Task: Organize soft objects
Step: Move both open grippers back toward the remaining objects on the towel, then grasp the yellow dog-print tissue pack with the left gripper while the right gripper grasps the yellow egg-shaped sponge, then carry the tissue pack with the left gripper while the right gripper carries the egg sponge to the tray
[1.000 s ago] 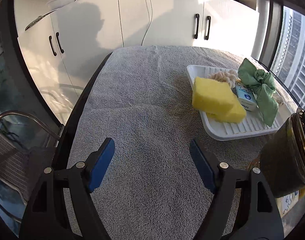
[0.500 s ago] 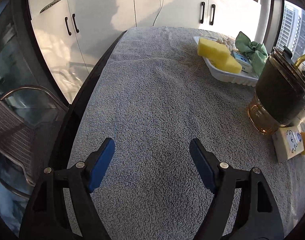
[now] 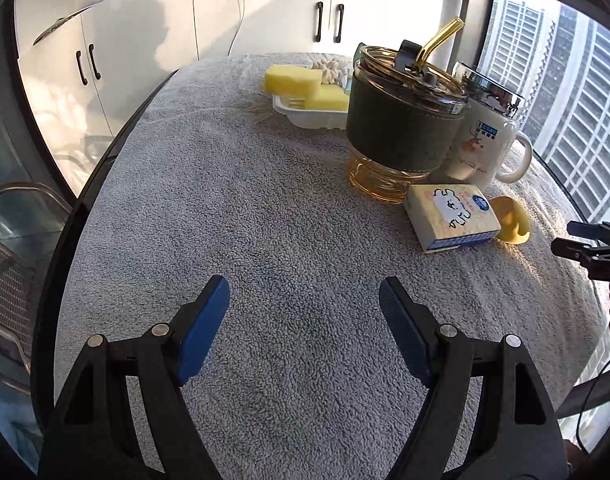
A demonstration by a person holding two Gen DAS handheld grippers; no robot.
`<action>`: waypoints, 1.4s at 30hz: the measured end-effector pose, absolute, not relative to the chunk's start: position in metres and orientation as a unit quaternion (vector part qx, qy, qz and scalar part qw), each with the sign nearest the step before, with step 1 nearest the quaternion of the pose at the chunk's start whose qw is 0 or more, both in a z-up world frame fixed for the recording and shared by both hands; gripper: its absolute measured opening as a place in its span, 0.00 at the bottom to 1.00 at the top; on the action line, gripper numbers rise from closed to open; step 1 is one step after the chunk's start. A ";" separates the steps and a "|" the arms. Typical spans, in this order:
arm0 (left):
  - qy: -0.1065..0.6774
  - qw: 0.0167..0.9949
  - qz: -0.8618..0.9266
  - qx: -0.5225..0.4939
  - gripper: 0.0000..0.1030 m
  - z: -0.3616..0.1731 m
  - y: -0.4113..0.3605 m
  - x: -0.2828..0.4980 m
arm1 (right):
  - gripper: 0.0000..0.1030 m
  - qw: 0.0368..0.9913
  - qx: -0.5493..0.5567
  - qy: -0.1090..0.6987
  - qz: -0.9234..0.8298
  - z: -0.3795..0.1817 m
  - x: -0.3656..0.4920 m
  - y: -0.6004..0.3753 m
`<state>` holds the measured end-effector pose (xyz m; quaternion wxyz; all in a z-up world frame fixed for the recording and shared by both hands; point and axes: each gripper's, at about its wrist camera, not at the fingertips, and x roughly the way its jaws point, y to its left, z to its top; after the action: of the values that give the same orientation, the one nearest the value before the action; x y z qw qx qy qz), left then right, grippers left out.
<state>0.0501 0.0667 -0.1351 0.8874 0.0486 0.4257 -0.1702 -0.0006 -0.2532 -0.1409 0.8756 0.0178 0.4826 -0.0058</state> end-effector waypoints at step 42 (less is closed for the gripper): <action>0.451 0.866 -0.211 0.043 0.81 -0.147 -0.057 0.077 | 0.39 0.883 0.047 0.460 0.078 -0.128 0.025 -0.215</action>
<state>0.0768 -0.0568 -0.1473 0.8662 0.0427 0.4511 -0.2109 0.0254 -0.2154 -0.1279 0.8834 0.0467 0.4598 0.0777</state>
